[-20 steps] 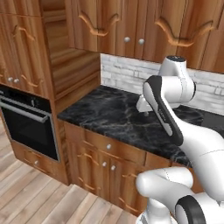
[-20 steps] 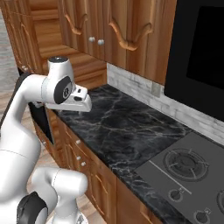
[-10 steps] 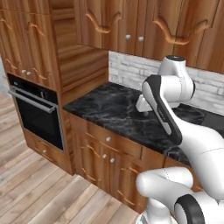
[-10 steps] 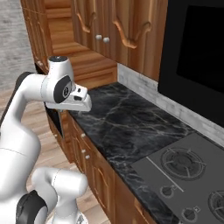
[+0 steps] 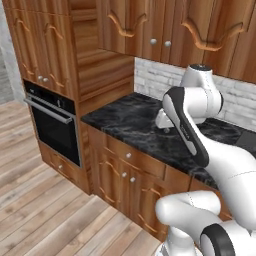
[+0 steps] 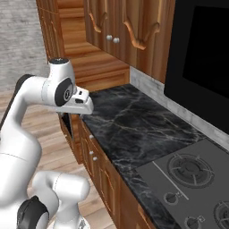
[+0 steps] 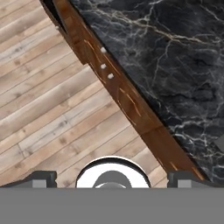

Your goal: Take a straw from the drawer in front and place it inside the glass cup on the dining counter.

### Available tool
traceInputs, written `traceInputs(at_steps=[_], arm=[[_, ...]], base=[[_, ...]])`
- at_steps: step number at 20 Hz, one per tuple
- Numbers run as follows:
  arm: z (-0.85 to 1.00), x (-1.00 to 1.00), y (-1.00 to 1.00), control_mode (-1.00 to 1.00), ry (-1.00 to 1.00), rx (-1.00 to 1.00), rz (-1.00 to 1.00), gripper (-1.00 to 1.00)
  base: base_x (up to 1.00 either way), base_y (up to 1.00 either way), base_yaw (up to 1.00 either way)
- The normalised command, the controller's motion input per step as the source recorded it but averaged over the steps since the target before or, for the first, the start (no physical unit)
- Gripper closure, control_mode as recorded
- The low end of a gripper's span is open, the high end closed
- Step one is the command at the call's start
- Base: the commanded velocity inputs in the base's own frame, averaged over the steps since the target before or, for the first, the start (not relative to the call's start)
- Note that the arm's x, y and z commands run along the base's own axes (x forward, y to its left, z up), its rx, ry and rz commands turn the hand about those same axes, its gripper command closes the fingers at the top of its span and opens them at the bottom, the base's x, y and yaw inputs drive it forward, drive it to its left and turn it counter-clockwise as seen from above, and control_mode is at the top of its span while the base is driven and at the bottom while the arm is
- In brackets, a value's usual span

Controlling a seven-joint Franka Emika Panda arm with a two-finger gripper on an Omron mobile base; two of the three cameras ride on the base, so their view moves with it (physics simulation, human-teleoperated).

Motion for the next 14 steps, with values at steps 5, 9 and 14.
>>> traceInputs(at_steps=[5, 9, 14], arm=[[-0.16, 0.0, 0.13, -1.0, 0.08, -0.08, 0.03, -1.0], [-0.75, 0.1, 0.79, -1.0, 0.26, -0.47, 0.01, -1.0], [-1.0, 0.72, 0.98, -1.0, 0.39, -0.61, 0.05, -1.0]], base=[[0.0, -0.06, 0.1], [0.0, 0.0, 0.0], [0.0, 0.0, 0.0]])
